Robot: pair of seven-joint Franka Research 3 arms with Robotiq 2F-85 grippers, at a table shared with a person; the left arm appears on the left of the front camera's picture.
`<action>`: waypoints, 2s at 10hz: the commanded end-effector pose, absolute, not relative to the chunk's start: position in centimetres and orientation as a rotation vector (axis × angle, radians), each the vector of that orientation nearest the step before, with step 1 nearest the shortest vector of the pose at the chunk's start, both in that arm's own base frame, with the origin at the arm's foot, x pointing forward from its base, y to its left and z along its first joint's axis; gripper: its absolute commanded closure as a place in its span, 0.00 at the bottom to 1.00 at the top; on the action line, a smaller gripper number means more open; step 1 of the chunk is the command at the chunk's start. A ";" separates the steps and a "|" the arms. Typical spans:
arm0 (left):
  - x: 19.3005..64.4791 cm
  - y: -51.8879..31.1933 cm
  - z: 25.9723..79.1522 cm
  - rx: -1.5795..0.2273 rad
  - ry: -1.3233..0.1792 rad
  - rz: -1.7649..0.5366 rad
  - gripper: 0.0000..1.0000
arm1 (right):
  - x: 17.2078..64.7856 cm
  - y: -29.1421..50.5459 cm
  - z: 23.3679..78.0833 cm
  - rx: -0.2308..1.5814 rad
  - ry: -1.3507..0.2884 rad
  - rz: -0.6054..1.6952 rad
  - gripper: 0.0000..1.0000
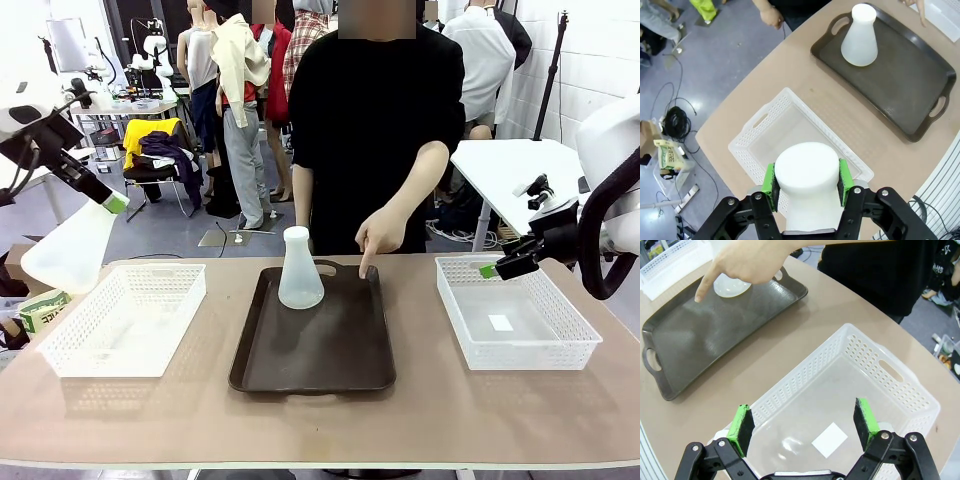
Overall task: Prepare the laboratory tools.
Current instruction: Place the picked Big flask upright in the Handle tray as directed by the person.
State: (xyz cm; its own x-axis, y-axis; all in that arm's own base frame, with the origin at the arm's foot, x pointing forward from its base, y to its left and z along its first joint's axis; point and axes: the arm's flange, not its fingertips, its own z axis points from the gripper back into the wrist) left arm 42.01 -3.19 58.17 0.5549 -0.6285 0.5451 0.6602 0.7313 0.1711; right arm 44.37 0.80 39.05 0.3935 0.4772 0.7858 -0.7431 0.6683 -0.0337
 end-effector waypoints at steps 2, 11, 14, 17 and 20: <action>41.9 -3.1 58.3 -0.049 -0.625 -0.758 1.00 | 44.3 0.7 39.0 0.346 -0.856 0.800 0.00; 39.1 -8.5 60.7 -0.263 -0.779 -1.012 1.00 | 44.3 0.7 39.0 0.346 -0.856 0.800 0.00; 37.4 -11.7 61.6 -0.423 -0.862 -1.160 1.00 | 44.3 0.7 39.0 0.346 -0.856 0.800 0.00; 38.7 -15.3 60.2 -0.614 -1.056 -1.195 1.00 | 44.3 0.7 39.0 0.346 -0.856 0.800 0.00; 39.4 -19.3 56.5 -0.705 -1.099 -1.351 1.00 | 44.3 0.7 39.0 0.346 -0.856 0.800 0.00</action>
State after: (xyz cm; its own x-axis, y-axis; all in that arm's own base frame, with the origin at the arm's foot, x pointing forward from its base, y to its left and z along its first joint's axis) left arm 38.22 -18.22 58.21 -0.0737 -0.4160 0.9064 0.9604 0.2151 0.1768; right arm 44.37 0.81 39.05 0.3935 0.4774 0.7857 -0.7432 0.6682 -0.0338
